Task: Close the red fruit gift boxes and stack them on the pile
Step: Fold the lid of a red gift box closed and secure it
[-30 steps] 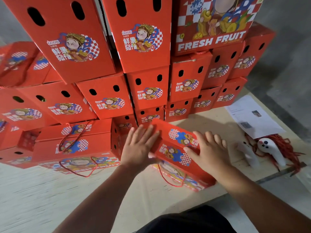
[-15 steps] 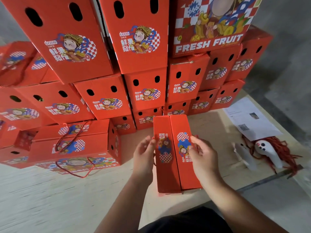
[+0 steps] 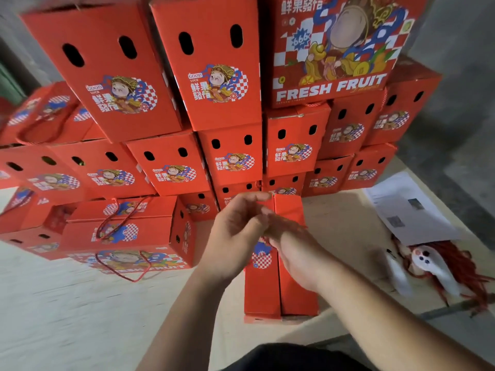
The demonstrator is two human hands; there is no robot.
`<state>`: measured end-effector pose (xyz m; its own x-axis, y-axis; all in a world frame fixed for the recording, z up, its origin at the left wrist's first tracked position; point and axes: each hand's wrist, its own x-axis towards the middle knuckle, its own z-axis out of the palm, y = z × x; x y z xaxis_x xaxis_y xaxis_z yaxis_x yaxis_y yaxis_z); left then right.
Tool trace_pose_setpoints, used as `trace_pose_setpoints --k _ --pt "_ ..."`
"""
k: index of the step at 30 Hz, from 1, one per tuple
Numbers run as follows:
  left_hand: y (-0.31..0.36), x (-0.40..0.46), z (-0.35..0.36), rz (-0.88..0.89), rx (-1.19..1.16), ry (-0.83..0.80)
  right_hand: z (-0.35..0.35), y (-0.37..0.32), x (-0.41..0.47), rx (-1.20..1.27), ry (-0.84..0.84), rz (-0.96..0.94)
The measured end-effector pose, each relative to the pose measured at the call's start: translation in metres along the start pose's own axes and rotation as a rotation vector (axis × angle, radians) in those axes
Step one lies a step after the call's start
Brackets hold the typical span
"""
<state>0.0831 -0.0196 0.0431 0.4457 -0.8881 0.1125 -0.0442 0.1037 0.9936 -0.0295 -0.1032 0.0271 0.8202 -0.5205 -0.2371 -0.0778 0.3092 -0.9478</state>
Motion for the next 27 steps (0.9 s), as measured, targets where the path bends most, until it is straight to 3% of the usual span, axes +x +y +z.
trace_pose_setpoints --k 2,4,6,8,10,13,16,18,22,24,27 --pt "0.005 0.002 -0.006 0.070 0.154 0.028 -0.002 -0.019 0.000 -0.143 -0.126 0.030" --pt "-0.002 0.005 -0.010 0.143 0.287 0.190 -0.010 -0.039 0.007 -0.150 -0.053 0.022" --pt "-0.016 0.008 -0.009 0.083 0.235 0.463 -0.025 -0.061 0.016 0.098 0.176 0.007" --pt "-0.032 0.007 -0.008 -0.147 0.156 0.631 -0.035 -0.081 0.022 0.496 0.279 0.004" --pt "-0.056 -0.003 -0.003 -0.396 0.083 0.595 -0.033 -0.086 0.018 0.481 0.189 0.092" --pt "-0.083 -0.019 0.011 -0.566 -0.014 0.524 -0.034 -0.093 0.014 0.057 0.036 0.124" --pt "-0.098 -0.024 0.016 -0.624 -0.038 0.561 -0.046 -0.102 0.013 0.155 -0.070 -0.062" --pt "-0.103 -0.025 0.018 -0.677 -0.057 0.604 -0.052 -0.100 0.013 0.254 -0.088 -0.089" --pt "-0.114 -0.032 0.030 -0.788 -0.123 0.637 -0.052 -0.100 0.019 -0.153 -0.142 0.080" --pt "-0.118 -0.036 0.035 -0.781 -0.146 0.690 -0.058 -0.105 0.018 -0.236 -0.238 0.009" --pt "-0.122 -0.042 0.035 -0.760 -0.230 0.829 -0.069 -0.117 0.010 -0.026 -0.447 -0.137"
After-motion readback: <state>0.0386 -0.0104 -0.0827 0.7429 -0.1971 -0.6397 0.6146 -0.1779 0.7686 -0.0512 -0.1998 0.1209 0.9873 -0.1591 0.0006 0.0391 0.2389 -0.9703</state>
